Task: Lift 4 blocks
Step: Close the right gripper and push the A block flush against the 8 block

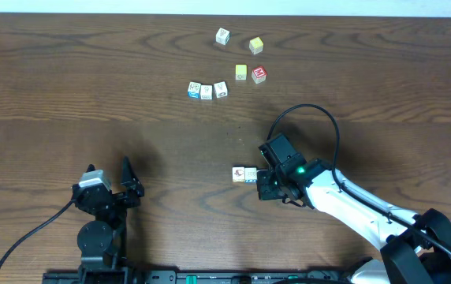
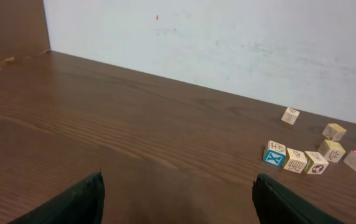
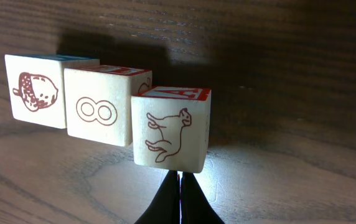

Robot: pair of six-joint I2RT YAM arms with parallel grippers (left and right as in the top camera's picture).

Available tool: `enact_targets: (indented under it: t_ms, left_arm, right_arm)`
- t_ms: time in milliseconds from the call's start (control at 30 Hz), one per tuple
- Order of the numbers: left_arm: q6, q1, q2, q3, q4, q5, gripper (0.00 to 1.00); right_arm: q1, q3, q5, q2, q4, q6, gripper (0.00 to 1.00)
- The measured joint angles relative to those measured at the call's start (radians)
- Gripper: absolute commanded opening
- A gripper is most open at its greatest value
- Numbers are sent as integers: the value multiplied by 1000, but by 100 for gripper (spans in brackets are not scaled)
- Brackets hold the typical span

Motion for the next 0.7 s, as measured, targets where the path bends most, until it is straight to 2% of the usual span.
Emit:
enact_targets:
  t_ms: [700]
  left_arm:
    - [0,0,0,0,0,0,77]
  right_arm:
    - [0,0,-7,0,18,7,1]
